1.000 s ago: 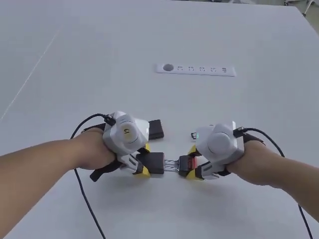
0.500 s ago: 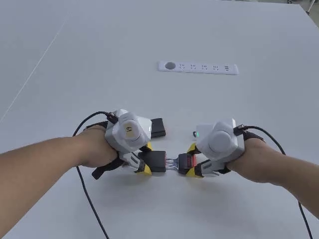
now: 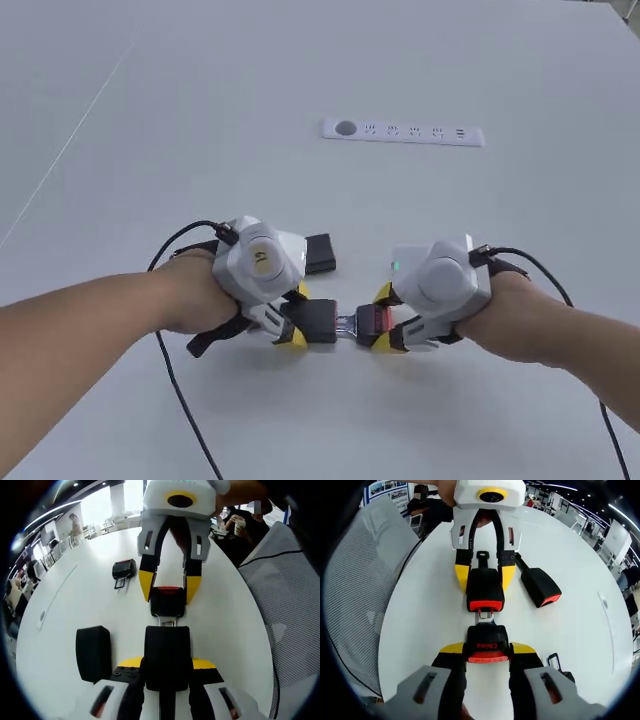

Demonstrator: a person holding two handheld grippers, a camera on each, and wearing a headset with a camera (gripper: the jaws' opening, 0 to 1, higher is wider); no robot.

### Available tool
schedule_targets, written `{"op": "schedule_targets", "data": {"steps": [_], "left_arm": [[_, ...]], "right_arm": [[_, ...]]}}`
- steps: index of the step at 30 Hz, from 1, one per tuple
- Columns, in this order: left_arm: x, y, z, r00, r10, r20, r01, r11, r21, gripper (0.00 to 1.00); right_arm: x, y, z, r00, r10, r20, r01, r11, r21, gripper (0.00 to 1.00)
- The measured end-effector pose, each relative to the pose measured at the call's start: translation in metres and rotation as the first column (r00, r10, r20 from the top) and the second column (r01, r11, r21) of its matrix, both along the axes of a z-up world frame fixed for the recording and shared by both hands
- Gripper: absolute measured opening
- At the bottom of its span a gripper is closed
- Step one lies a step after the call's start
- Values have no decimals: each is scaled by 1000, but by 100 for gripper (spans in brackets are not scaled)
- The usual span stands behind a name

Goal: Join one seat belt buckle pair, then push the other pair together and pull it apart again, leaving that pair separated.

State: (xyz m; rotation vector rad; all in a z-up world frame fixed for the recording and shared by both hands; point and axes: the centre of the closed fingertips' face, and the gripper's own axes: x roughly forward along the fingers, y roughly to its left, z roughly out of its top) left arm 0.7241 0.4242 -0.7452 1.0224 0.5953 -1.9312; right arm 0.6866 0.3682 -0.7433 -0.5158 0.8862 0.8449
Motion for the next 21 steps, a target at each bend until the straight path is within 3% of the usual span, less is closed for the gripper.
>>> {"op": "schedule_targets", "data": {"steps": [4,21], "left_arm": [[0,0,0,1000,-1,3,1,1000,3,33],[-1,0,-1,1000,0,-6,0,1000,-16,33]], "right_arm": [[1,3,0,1000,4,-5,-4,1000,-23,29],[8,17,1,1000,-8,7,8,1000,3,28]]}}
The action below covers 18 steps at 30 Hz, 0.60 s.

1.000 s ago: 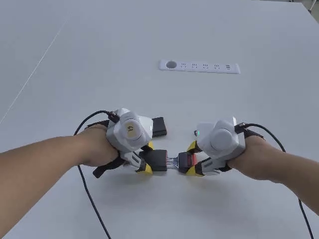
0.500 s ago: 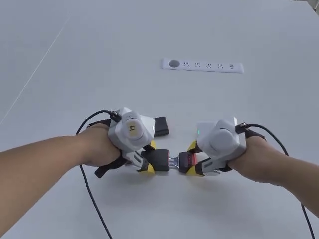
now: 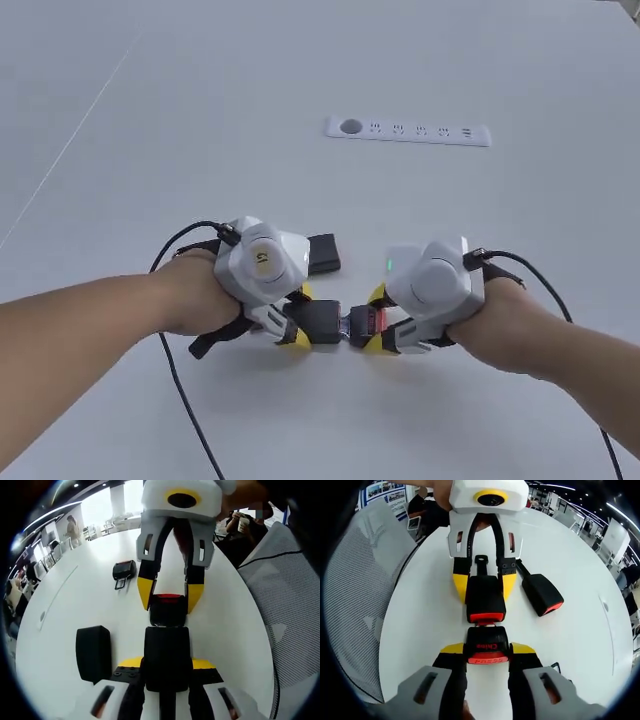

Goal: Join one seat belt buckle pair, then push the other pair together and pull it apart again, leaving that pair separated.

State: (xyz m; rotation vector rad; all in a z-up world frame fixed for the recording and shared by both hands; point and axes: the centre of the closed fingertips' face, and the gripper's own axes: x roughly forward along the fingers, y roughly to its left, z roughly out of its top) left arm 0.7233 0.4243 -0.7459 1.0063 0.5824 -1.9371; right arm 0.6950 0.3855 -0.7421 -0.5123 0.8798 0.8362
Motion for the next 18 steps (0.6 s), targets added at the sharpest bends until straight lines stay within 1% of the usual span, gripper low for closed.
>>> {"op": "schedule_targets", "data": {"steps": [3,4,5,6,7,10,12,18], "left_arm": [[0,0,0,1000,0,2,0,1000,0,32],[-1,3,-1,1000,5,-1,-5,1000,10,33],[0,3,0,1000,3,-2,-3,1000,2,33],[0,2,0,1000,3,-4,-3,1000,-3,33],[0,3,0,1000,2,-6,-2,1000,-5,33],[0,2,0,1000,1,-6,-1,1000,-4,33],[1,2,0,1000,1,-5,-1,1000,-3,33],[3,1,0,1000,6,-4,-6,1000,-1,33]], "right_arm": [[3,1,0,1000,-2,-5,2,1000,5,28],[6,6,1,1000,15,2,-15,1000,13,28],[8,11,-3,1000,10,-6,-10,1000,3,28],[7,10,-5,1000,17,-12,-17,1000,-12,28],[7,7,-2,1000,18,-12,-19,1000,-15,28],[6,3,0,1000,17,-13,-17,1000,-14,28],[6,2,-1,1000,16,-15,-17,1000,-24,28],[3,2,-1,1000,13,-16,-13,999,-29,29]]}}
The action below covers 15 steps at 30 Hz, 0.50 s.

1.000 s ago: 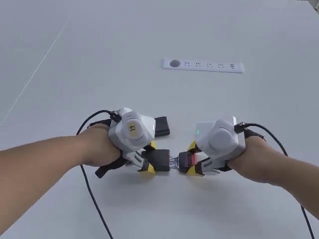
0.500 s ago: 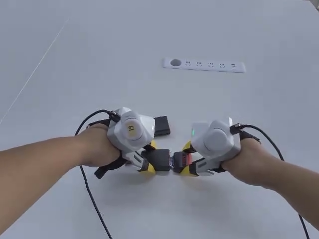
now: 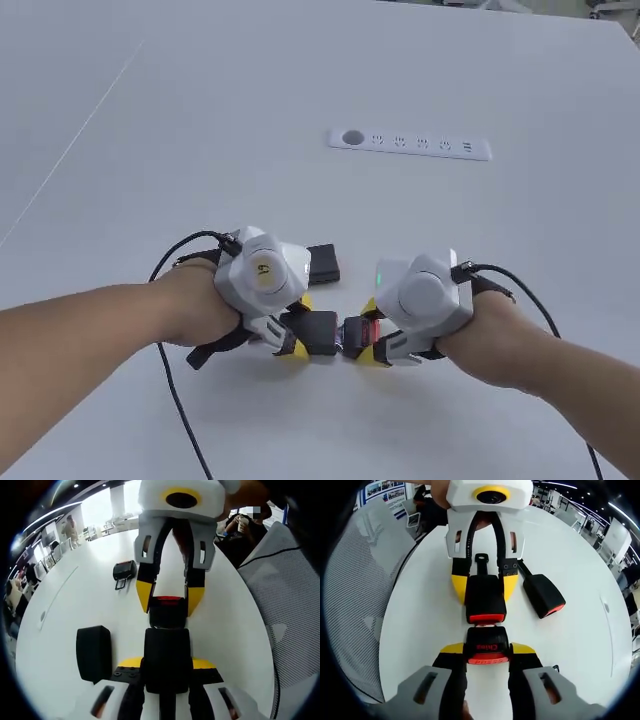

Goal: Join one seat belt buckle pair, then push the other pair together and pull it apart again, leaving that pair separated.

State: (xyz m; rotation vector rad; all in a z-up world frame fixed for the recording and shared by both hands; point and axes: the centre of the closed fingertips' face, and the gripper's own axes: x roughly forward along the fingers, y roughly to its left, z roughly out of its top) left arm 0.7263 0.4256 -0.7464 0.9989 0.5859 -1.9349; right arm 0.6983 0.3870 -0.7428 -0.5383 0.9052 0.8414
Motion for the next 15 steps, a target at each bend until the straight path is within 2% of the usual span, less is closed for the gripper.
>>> {"op": "schedule_targets", "data": {"steps": [4,8,15], "left_arm": [[0,0,0,1000,16,-2,-16,1000,-4,32],[0,0,0,1000,16,3,-16,1000,16,32],[1,0,0,999,37,-13,-37,999,6,31]], "right_arm": [[-2,-1,0,1000,16,-3,-16,1000,-14,28],[-2,-3,0,999,37,-15,-37,999,-30,28],[-3,-4,0,999,24,-25,-25,1000,-18,28]]}}
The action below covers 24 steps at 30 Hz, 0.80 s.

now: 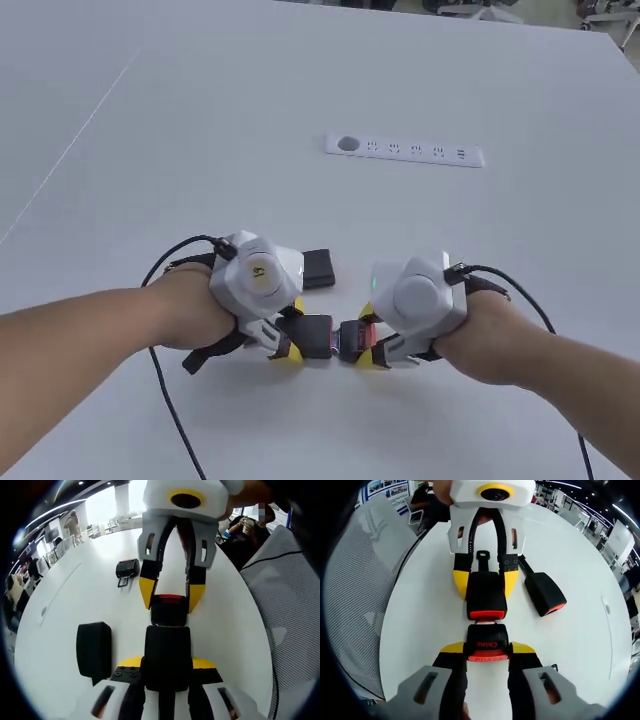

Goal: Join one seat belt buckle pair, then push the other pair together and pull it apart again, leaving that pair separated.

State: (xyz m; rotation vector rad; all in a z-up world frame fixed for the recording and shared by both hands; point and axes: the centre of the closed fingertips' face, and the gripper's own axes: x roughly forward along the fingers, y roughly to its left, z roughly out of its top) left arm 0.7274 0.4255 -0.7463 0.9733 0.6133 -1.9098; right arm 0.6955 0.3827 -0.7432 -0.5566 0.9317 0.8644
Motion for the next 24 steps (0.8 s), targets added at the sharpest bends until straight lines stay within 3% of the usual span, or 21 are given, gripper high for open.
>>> {"op": "schedule_targets", "data": {"steps": [7,20,24], "left_arm": [[-1,-1,2,1000,11,-17,-11,1000,6,31],[-1,-1,2,1000,5,-5,-5,1000,0,31],[-2,-1,1,1000,-7,18,7,1000,1,32]], "right_arm": [[0,-1,0,1000,-6,-3,6,1000,0,28],[0,-1,1,1000,-21,-10,21,1000,6,29],[1,0,1,999,-32,-11,32,999,18,29]]}}
